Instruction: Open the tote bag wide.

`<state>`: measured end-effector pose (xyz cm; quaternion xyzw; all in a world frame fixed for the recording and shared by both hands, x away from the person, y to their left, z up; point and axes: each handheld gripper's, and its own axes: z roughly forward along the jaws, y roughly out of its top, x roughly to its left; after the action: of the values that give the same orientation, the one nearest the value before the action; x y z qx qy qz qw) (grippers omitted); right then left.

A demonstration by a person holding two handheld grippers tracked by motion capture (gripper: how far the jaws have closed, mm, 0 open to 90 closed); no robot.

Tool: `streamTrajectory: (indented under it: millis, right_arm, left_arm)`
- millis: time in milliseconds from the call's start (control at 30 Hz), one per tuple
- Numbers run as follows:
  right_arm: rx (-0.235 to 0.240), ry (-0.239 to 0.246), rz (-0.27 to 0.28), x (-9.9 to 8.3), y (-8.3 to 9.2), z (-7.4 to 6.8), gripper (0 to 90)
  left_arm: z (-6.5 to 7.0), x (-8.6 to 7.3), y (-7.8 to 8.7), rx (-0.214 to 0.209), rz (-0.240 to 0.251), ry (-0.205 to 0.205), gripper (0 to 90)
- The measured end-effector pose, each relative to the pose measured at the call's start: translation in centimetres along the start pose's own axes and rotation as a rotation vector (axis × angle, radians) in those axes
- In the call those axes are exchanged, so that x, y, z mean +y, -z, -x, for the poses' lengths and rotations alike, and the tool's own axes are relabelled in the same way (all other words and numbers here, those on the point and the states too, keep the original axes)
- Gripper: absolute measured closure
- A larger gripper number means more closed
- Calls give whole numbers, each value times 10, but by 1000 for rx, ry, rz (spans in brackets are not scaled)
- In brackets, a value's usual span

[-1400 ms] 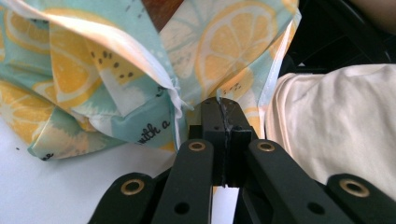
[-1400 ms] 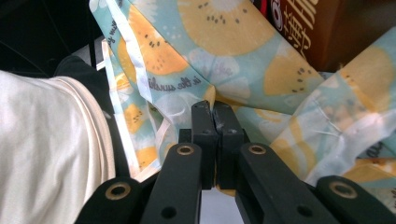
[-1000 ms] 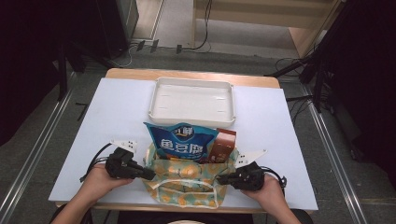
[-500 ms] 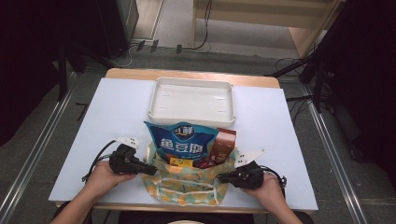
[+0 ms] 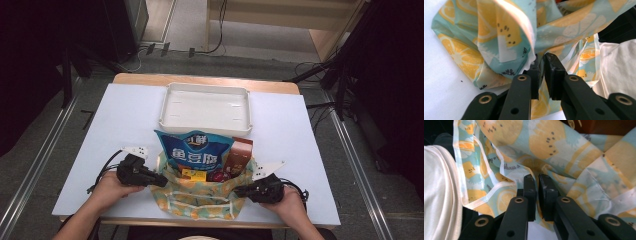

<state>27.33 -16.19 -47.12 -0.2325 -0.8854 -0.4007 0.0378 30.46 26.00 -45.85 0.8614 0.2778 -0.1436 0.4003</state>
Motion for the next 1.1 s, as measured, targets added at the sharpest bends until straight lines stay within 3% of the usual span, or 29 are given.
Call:
streamTrajectory:
  millis: [300, 633, 800, 900, 1100]
  right_arm:
    - [19, -8, 27, -1, 14, -5, 705]
    - [60, -30, 94, 4, 34, -10, 581]
    - [57, -28, 138, 7, 46, -15, 571]
    - [46, -21, 153, 10, 50, -17, 592]
    - [15, -41, 173, 17, 53, -21, 704]
  left_arm:
    - [5, 1, 6, -15, 5, 3, 697]
    - [11, 1, 17, -5, 32, 0, 643]
    - [18, 3, 25, 13, 41, -1, 616]
    - [24, 7, 32, 24, 51, -21, 619]
    - [38, 17, 45, 21, 87, -39, 740]
